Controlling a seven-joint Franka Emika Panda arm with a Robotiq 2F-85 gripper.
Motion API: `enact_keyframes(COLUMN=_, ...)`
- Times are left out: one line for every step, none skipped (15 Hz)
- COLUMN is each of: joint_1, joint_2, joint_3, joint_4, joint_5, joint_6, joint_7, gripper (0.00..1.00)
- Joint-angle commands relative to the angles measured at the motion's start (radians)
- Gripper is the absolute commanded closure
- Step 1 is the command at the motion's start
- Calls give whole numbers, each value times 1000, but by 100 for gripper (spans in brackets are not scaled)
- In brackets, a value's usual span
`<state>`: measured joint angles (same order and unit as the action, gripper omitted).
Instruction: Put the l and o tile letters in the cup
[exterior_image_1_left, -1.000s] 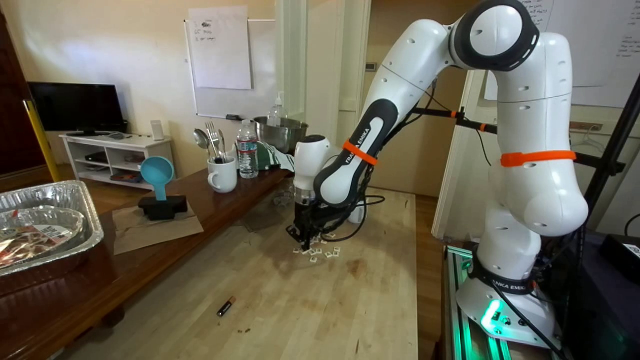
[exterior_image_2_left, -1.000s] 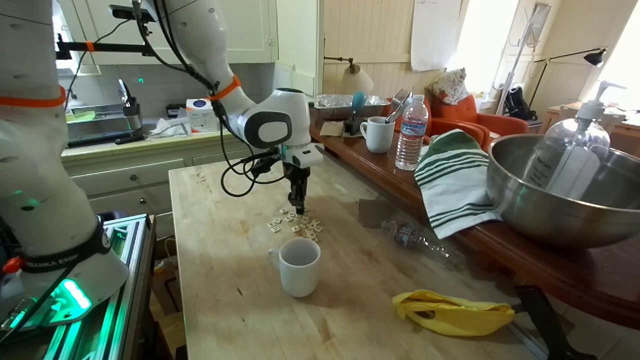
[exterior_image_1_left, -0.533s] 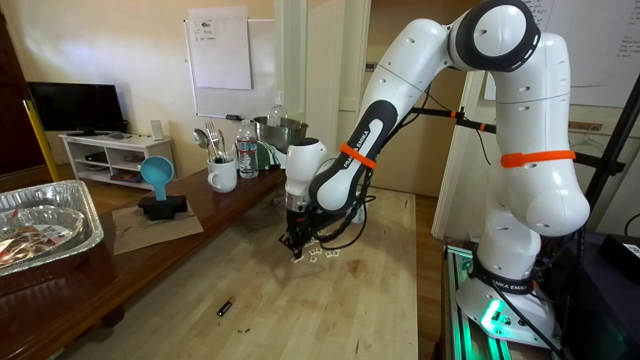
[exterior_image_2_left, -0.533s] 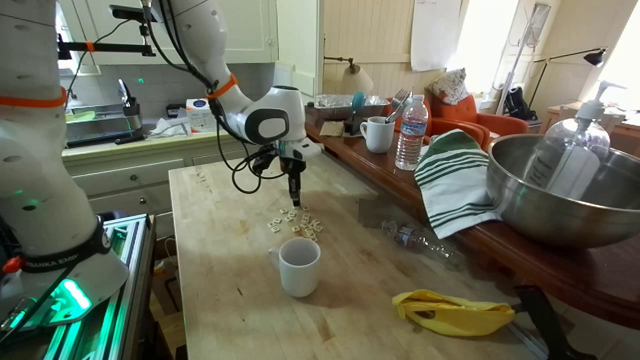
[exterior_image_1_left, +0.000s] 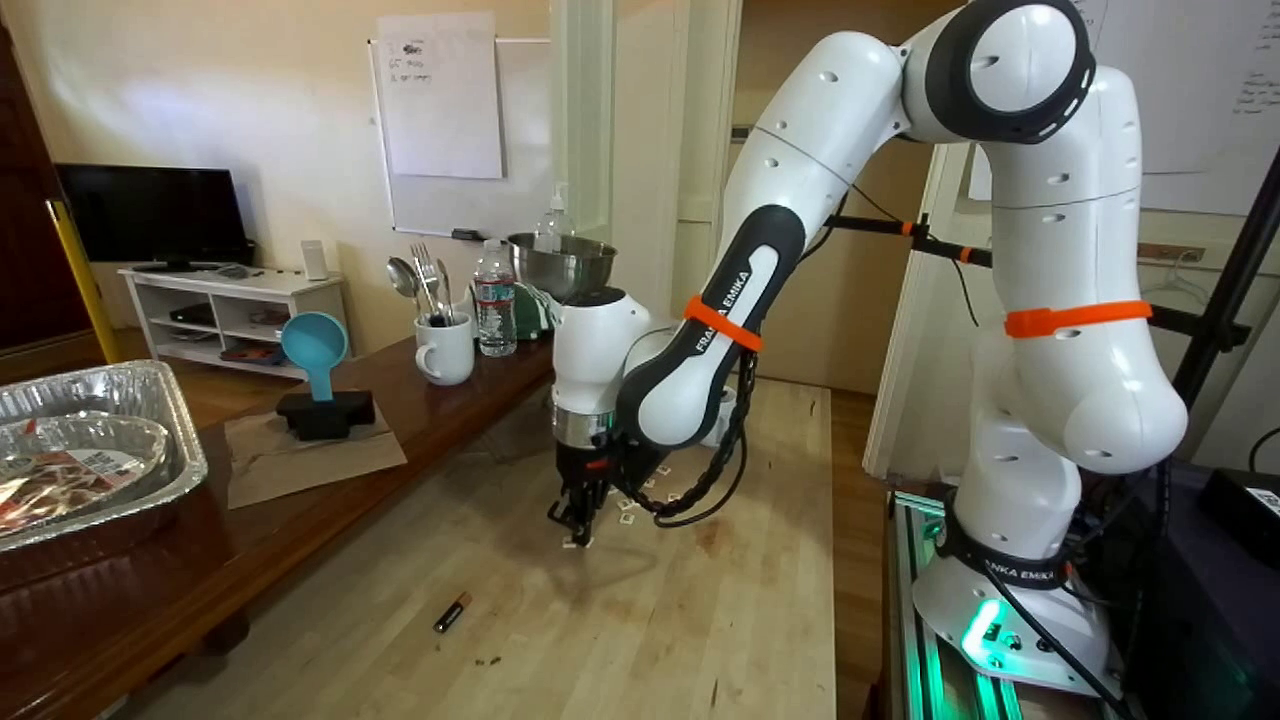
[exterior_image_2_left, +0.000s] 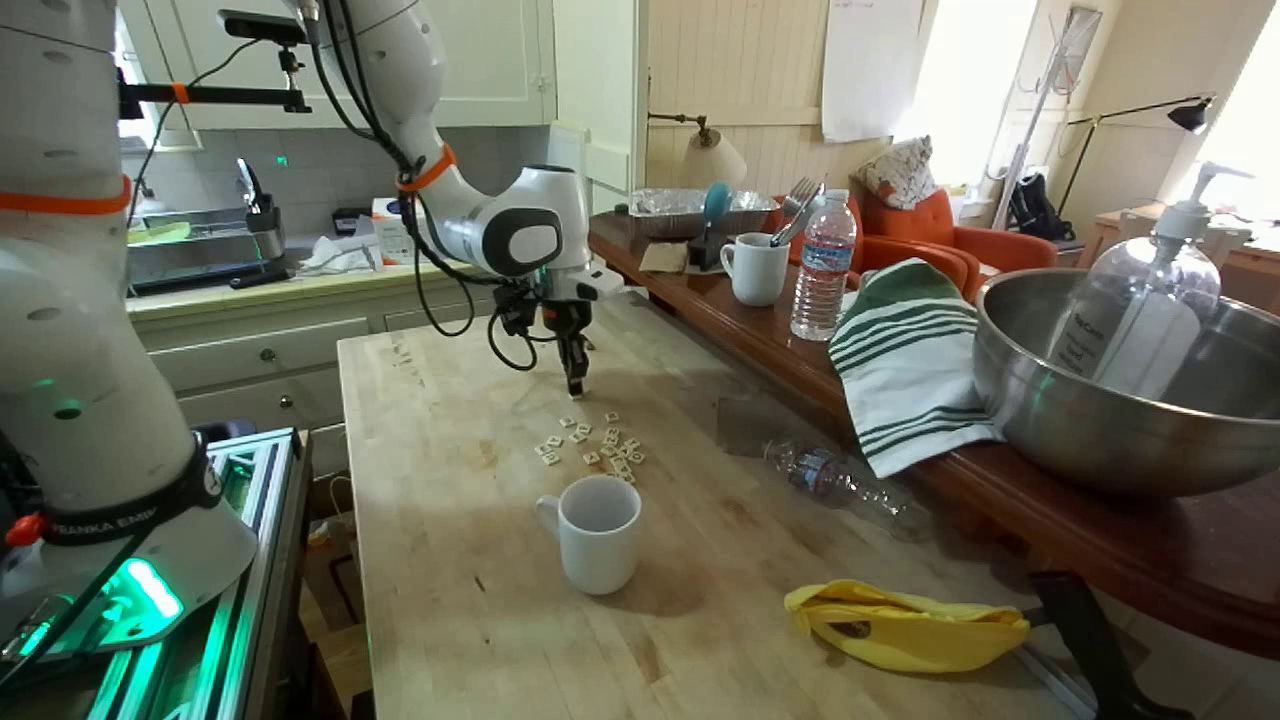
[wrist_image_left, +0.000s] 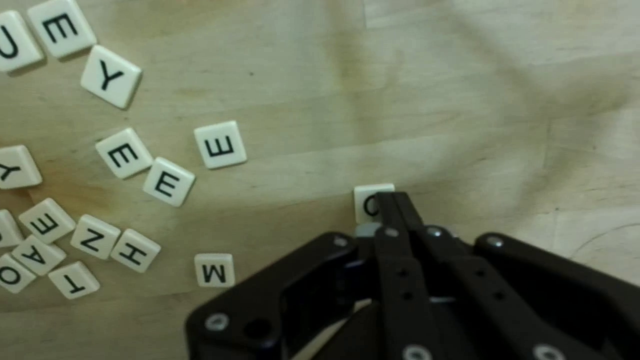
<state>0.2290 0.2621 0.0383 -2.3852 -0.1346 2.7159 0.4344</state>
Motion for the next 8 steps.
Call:
enact_keyframes(joint_1=27, joint_2=8, joint_3=-15, joint_4=19, joint_5=-59, joint_6=-71, joint_7=-18, gripper=74)
enact_keyframes(joint_1=19, joint_2=-20, joint_3=1, joint_4=14, joint_5=-41, joint_6=-115, joint_7=-44, gripper=72)
enact_keyframes(joint_1=20, joint_2=-45, joint_3=7, joint_4=7, joint_5=-45, joint_6=-142, joint_7=-55, gripper=66)
enact_keyframes(joint_1=15, joint_2=-80, joint_3=21, joint_4=-4, joint_5=-37, joint_6=-179, joint_7=-88, gripper=60)
enact_keyframes(joint_1=10, joint_2=-103, joint_3=35, joint_4=-9, joint_5=-29, joint_6=-201, joint_7=-121, gripper=51)
enact_keyframes(joint_1=8, joint_2=-123, joint_3=41, joint_4=-10, joint_5=-39, joint_6=-216, joint_7=-142, gripper=45)
enact_keyframes(joint_1=-2, joint_2=-139, joint_3=55, joint_4=-9, joint_5=-20, joint_6=-219, joint_7=-181, gripper=38)
enact_keyframes(joint_1=-6, joint_2=-152, joint_3=59, joint_4=-6, joint_5=-30, joint_6=-217, joint_7=-203, gripper=29)
